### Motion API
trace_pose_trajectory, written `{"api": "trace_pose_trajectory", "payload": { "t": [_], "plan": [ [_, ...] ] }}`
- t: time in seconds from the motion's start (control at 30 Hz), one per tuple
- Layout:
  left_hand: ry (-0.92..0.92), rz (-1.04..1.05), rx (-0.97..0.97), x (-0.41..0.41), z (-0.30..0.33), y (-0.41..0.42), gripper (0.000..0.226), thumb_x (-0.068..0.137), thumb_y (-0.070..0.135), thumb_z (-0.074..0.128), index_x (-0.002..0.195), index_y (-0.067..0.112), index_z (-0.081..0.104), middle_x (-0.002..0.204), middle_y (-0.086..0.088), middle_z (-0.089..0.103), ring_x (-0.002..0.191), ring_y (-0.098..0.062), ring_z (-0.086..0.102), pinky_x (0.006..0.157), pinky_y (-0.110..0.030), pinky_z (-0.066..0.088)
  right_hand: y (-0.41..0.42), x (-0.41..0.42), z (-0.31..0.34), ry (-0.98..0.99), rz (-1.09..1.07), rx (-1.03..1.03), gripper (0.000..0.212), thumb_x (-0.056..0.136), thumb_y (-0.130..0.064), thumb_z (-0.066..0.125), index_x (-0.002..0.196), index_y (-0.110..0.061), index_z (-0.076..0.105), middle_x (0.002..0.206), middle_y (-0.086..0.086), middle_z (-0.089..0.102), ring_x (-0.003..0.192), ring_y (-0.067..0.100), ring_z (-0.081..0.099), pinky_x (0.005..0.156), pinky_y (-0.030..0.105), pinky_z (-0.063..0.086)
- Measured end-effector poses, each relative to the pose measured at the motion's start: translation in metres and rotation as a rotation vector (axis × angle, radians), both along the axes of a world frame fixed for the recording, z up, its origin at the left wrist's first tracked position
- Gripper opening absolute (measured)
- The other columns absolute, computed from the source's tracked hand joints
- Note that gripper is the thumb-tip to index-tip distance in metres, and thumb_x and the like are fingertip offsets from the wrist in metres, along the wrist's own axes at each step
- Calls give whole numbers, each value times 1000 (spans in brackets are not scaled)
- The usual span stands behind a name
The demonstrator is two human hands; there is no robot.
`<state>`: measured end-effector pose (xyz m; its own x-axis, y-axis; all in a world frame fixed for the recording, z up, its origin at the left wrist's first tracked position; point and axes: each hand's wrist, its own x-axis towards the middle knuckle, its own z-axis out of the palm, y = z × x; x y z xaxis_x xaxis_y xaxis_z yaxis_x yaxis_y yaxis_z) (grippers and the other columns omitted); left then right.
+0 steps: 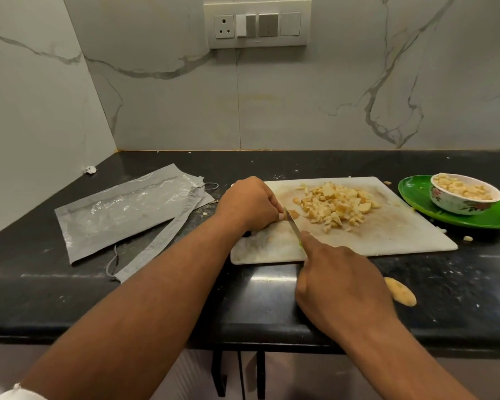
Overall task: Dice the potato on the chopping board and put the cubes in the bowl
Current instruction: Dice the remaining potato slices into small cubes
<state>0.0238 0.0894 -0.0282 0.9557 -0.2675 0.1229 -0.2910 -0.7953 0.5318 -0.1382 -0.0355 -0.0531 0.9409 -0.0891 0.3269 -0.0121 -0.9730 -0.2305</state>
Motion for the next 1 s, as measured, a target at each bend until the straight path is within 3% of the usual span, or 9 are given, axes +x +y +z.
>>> {"api": "trace_pose_trajectory", "payload": {
  "t": [0.13,0.23,0.4,0.53,0.67,0.77,0.83,0.93,1.0],
  "plan": [
    [25,-2,-3,0,2,0,11,81,36,88,75,29,83,69,13,73,67,-12,72,62,-37,65,-4,-23,10,4,-9,-17,62,95,-32,39,154,-34,22,102,-2,65,78,18,50,67,33,39],
    [20,23,3,-3,3,0,13,80,38,88,75,28,82,68,10,74,63,-15,73,57,-35,64,-2,-10,20,-27,-58,17,62,94,-28,40,153,-32,23,94,1,60,79,19,53,68,35,42],
    [16,35,-2,-6,1,2,14,79,42,88,74,30,82,63,10,72,57,-13,70,55,-28,59,12,24,16,35,-49,80,59,90,-23,43,149,-29,37,113,4,63,92,23,57,71,35,44],
    [45,41,-9,-5,2,3,12,81,41,87,75,31,83,65,12,73,64,-13,72,61,-31,62,14,21,14,43,-33,75,54,92,-24,44,146,-27,39,108,4,62,81,20,49,68,34,41],
    [51,37,-15,-4,2,2,10,82,39,86,76,32,83,62,13,72,54,-12,67,52,-27,58,5,0,10,57,20,55,63,92,-26,42,153,-30,28,105,3,63,80,21,50,67,35,39],
    [62,35,7,-4,2,3,10,83,40,85,78,32,83,68,11,74,62,-14,71,61,-33,63,-7,-22,13,59,37,69,59,93,-30,39,151,-33,30,106,-1,67,86,19,58,71,35,45],
    [47,25,22,-4,2,4,11,85,39,82,77,31,82,67,11,74,58,-12,69,64,-36,64,-16,-28,18,-2,4,112,54,95,-32,39,148,-34,35,98,-4,68,82,14,60,71,33,49],
    [-118,35,42,-10,1,-1,16,80,47,77,76,32,81,68,13,72,65,-8,67,69,-37,64,-24,-24,18,-159,-58,191,52,97,-32,42,149,-35,39,77,-8,64,64,9,56,57,30,44],
    [-223,35,83,-16,-1,-10,26,77,57,75,84,32,80,80,14,73,79,-9,67,76,-36,62,-30,-16,13,-191,-79,278,52,97,-27,46,148,-33,45,85,-4,70,67,11,56,62,32,48]
  ]
}}
